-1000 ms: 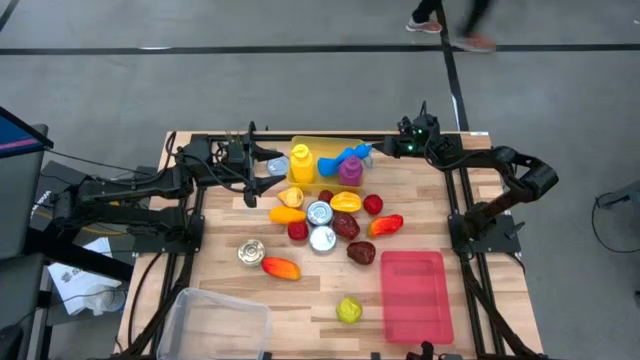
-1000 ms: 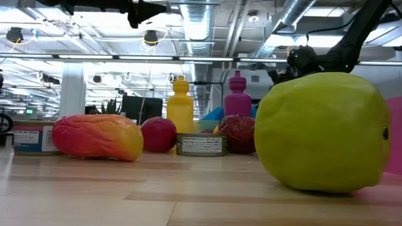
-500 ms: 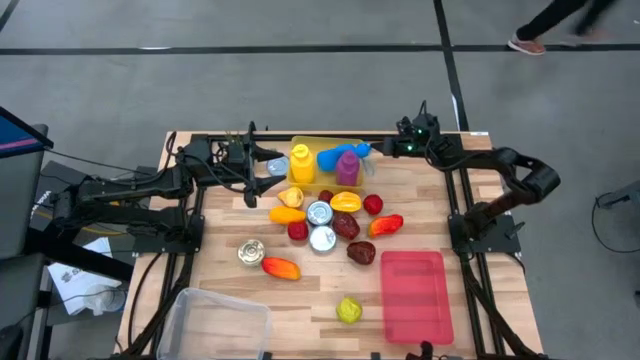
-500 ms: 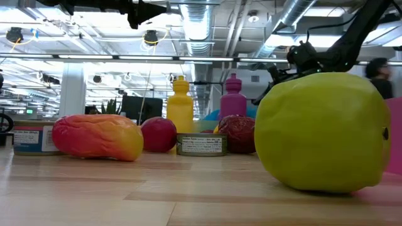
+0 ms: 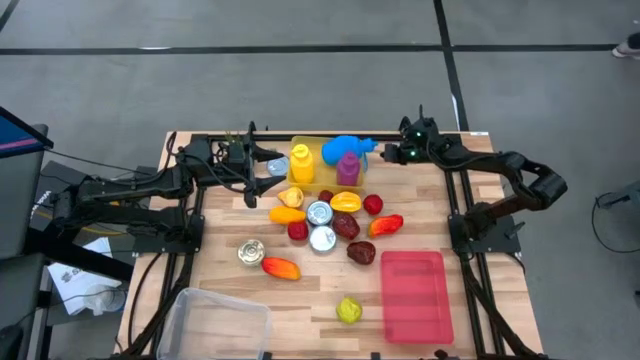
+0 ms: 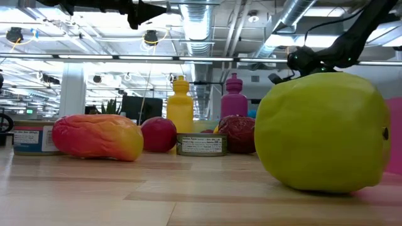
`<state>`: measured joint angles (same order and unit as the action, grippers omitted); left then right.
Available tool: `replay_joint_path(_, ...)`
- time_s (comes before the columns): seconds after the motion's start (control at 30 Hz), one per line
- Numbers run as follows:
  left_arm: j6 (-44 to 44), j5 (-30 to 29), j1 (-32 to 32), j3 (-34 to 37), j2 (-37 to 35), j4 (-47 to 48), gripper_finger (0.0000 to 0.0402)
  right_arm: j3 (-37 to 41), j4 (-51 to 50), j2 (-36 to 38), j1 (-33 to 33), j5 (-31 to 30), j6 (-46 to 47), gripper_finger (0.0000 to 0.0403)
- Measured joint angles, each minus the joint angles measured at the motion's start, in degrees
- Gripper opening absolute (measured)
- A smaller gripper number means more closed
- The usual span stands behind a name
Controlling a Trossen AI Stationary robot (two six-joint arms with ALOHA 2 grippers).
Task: Pick & Place Food Item
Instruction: Adjust the blue tumbler in the yellow bin
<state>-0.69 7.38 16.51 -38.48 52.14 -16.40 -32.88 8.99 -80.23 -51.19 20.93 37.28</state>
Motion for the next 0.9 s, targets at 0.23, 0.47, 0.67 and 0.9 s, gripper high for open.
replay_joint_path(0.23,0.3,0.0,0.0,0.0,0.0,0.1,0.029,-1.1,0.7,0.0,2.2,-0.2,-9.3,0.0062)
replay_joint_path(0.47,0.4,0.0,0.0,0.0,0.0,0.2,0.029,-3.6,-1.7,0.0,3.6,-0.7,-8.4,0.0153)
replay_joint_path(0.67,0.4,0.0,0.0,0.0,0.0,0.2,0.029,-3.5,-3.1,0.0,2.0,-1.5,-0.8,0.0225)
replay_joint_path(0.9,0.3,0.0,0.0,0.0,0.0,0.6,0.029,-3.4,0.2,0.0,-0.4,-1.1,2.0,0.0279)
